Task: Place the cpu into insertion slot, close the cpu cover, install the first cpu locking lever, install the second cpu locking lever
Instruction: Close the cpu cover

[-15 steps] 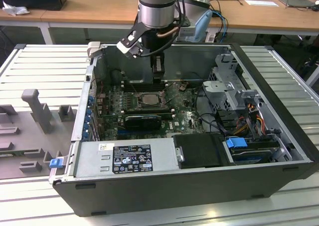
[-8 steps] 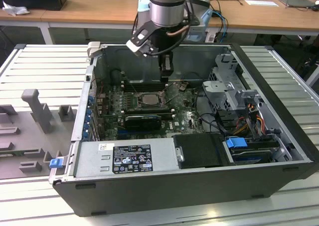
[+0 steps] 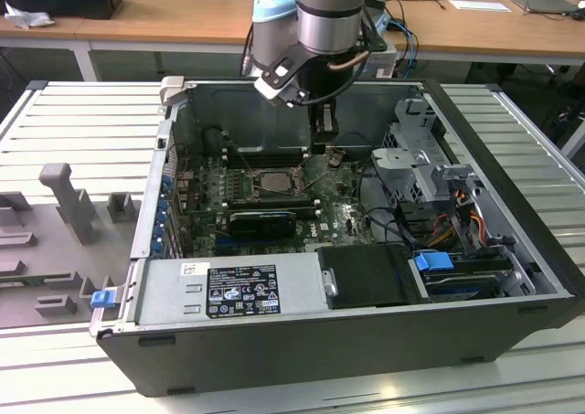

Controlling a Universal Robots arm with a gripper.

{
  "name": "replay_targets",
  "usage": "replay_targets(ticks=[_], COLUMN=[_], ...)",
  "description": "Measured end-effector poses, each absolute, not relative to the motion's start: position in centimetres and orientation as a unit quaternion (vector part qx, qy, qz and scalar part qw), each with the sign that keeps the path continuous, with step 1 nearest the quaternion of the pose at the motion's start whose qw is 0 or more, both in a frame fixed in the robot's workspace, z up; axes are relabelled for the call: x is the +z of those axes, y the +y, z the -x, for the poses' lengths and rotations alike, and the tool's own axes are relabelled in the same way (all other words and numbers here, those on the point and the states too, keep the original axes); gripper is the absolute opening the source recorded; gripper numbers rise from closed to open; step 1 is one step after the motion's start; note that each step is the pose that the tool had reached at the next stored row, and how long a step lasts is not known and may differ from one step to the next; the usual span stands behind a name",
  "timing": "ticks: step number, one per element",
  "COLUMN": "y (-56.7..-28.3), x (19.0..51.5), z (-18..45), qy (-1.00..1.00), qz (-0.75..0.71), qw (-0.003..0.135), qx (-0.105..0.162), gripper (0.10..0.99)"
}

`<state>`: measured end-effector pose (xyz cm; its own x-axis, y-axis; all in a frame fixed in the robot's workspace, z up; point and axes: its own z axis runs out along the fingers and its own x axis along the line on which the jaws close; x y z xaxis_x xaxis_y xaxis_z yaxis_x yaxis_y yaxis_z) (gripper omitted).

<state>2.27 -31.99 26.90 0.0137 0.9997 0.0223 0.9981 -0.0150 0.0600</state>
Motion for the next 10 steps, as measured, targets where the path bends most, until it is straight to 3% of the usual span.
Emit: replay_targets(ticks=[10], y=[-31.9], x=[25.9], z=[-5.7], qy=[0.709], qz=[-0.705], qw=[0.012], qx=[0.028], gripper=[0.106])
